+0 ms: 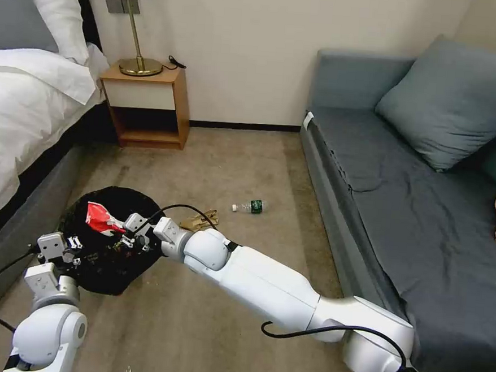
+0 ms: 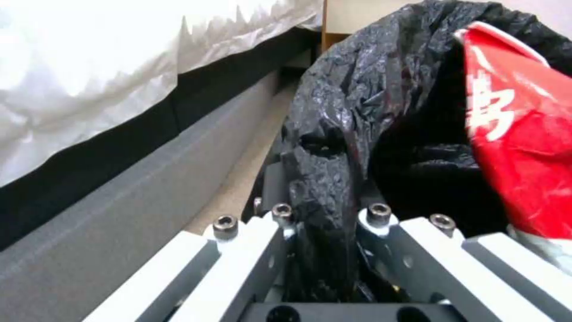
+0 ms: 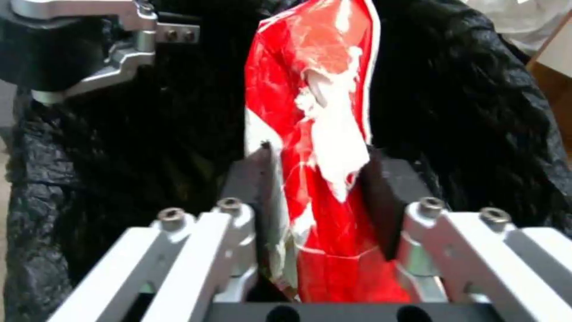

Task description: Pick up the trash bin, then pick up the garbage on the floor and place it into the trash bin.

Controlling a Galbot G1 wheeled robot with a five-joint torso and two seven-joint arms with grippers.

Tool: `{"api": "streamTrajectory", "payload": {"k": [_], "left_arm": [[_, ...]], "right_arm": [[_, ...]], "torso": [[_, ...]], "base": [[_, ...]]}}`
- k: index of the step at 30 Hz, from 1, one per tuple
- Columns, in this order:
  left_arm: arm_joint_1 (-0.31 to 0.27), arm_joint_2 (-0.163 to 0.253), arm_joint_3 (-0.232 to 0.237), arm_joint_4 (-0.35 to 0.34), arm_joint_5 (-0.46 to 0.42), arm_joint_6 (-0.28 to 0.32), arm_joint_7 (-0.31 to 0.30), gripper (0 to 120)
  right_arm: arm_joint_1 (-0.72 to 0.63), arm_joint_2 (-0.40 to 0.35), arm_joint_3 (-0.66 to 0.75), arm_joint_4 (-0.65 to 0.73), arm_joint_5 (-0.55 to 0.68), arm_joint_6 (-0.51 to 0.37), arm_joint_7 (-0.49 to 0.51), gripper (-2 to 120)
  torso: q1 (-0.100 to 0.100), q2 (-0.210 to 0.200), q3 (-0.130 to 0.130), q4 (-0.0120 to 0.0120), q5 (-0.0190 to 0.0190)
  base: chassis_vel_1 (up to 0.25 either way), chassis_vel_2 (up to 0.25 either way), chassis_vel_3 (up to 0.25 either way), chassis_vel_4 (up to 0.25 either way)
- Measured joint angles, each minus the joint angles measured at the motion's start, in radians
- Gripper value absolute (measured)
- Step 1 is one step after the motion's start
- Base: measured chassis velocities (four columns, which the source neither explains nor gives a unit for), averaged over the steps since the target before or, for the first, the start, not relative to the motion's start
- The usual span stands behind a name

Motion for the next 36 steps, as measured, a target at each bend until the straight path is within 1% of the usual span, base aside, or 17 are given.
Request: {"api": "streamTrajectory", "payload": {"k": [2, 3, 4, 5, 6, 7, 8, 11, 12, 15, 20, 27, 30, 31, 33, 35, 36], "left_arm": [[0.001, 0.0, 0.0, -0.001, 0.002, 0.0, 0.0, 4], [0.001, 0.0, 0.0, -0.001, 0.002, 0.0, 0.0, 4], [0.003, 0.0, -0.001, -0.001, 0.002, 0.0, 0.0, 4], [0.004, 0.0, -0.001, -0.001, 0.002, 0.0, 0.0, 4], [0.005, 0.0, -0.001, -0.001, 0.002, 0.0, 0.0, 4], [0.006, -0.001, -0.002, -0.001, 0.003, 0.0, 0.0, 4], [0.006, -0.001, -0.002, -0.001, 0.003, 0.0, 0.0, 4], [0.008, -0.002, -0.003, -0.001, 0.003, 0.0, 0.0, 4], [0.008, -0.002, -0.003, -0.001, 0.003, 0.0, 0.0, 4], [0.008, -0.001, -0.009, -0.001, 0.003, -0.001, 0.0, 4], [0.008, 0.004, -0.016, 0.0, 0.003, -0.001, -0.001, 4], [0.008, 0.023, -0.032, 0.004, -0.004, -0.005, -0.002, 4], [0.008, 0.033, -0.037, 0.007, -0.01, -0.005, -0.002, 4], [0.008, 0.033, -0.037, 0.007, -0.01, -0.005, -0.002, 4], [0.009, 0.039, -0.037, 0.007, -0.011, -0.006, -0.003, 4], [0.009, 0.039, -0.038, 0.007, -0.011, -0.006, -0.003, 4], [0.012, 0.043, -0.038, 0.004, -0.011, -0.006, -0.003, 4]], "right_arm": [[-0.003, -0.004, 0.001, 0.004, -0.001, -0.008, -0.002, 47], [-0.003, -0.004, 0.001, 0.004, -0.001, -0.008, -0.002, 47], [-0.006, -0.006, 0.003, 0.005, -0.002, -0.01, -0.004, 54], [-0.01, -0.007, 0.004, 0.006, -0.003, -0.011, -0.005, 59], [-0.011, -0.007, 0.004, 0.007, -0.003, -0.011, -0.006, 60], [-0.014, -0.009, 0.005, 0.009, -0.004, -0.012, -0.006, 67], [-0.014, -0.009, 0.005, 0.009, -0.004, -0.012, -0.006, 67], [-0.016, -0.009, 0.018, 0.013, -0.006, -0.012, -0.007, 82], [-0.016, -0.009, 0.018, 0.013, -0.006, -0.012, -0.007, 82], [-0.015, -0.011, 0.052, 0.017, -0.004, -0.014, -0.006, 96], [-0.012, -0.022, 0.102, 0.023, 0.004, -0.02, -0.003, 99], [-0.037, -0.07, 0.22, 0.05, 0.018, -0.033, 0.037, 100], [-0.069, -0.103, 0.302, 0.068, 0.025, -0.06, 0.092, 100], [-0.069, -0.103, 0.302, 0.068, 0.025, -0.06, 0.092, 100], [-0.093, -0.123, 0.353, 0.086, 0.033, -0.076, 0.141, 100], [-0.093, -0.123, 0.353, 0.086, 0.033, -0.076, 0.141, 100], [-0.126, -0.147, 0.41, 0.111, 0.049, -0.093, 0.214, 100]], "torso": [[0.0, 0.0, 0.0, 0.0, 0.0], [0.0, 0.0, 0.0, 0.0, 0.0], [0.0, 0.0, 0.0, 0.0, 0.0], [0.0, 0.0, 0.0, -0.0001, 0.0], [0.0, 0.0, 0.0, 0.0, 0.0], [0.0, 0.0, 0.0, 0.0001, 0.0], [0.0, 0.0, 0.0, 0.0001, 0.0], [0.0, 0.0, 0.0, 0.0001, 0.0], [0.0, 0.0, 0.0, 0.0001, 0.0], [0.0, 0.0, 0.0, 0.0002, 0.0], [0.0, 0.0, 0.0, 0.0002, 0.0001], [0.0, 0.0, 0.0, 0.0001, 0.0002], [0.0, 0.0, 0.0, 0.0, 0.0001], [0.0, 0.0, 0.0, 0.0, 0.0001], [0.0, 0.0, 0.0, 0.0, 0.0003], [0.0, 0.0, 0.0, 0.0, 0.0003], [0.0, 0.0, 0.0, -0.0002, 0.0002]], "base": [[0.0, 0.0, 0.0, 0.0], [0.0, 0.0, 0.0, 0.0], [0.0, 0.0, 0.0, 0.0], [0.0, 0.0, 0.0, 0.0], [0.0, 0.0, 0.0, 0.0], [0.0, 0.0, 0.0, 0.0], [0.0, 0.0, 0.0, 0.0], [0.0, 0.0, 0.0, 0.0], [0.0, 0.0, 0.0, 0.0], [0.0, 0.0, 0.0, 0.0], [0.0, 0.0, 0.0, 0.0], [0.0, 0.0, 0.0, 0.0], [0.0, 0.0, 0.0, 0.0], [0.0, 0.0, 0.0, 0.0], [0.0, 0.0, 0.0, 0.0], [0.0, 0.0, 0.0, 0.0], [0.0, 0.0, 0.0, 0.0]]}}
